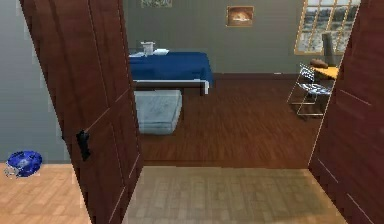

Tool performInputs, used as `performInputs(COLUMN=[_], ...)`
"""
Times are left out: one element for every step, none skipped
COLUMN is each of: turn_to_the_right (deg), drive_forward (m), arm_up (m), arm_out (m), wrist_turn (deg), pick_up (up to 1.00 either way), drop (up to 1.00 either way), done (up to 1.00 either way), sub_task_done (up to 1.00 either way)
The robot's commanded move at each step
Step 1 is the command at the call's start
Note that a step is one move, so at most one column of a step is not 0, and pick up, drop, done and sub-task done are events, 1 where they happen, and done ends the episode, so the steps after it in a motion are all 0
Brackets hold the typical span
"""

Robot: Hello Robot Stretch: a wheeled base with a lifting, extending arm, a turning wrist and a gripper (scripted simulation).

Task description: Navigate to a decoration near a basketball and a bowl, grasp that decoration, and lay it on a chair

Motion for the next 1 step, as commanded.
performInputs(turn_to_the_right=[0.0], drive_forward=[0.20], arm_up=[0.00], arm_out=[0.00], wrist_turn=[0.0], pick_up=[0.00], drop=[0.00], done=[0.00], sub_task_done=[0.00])
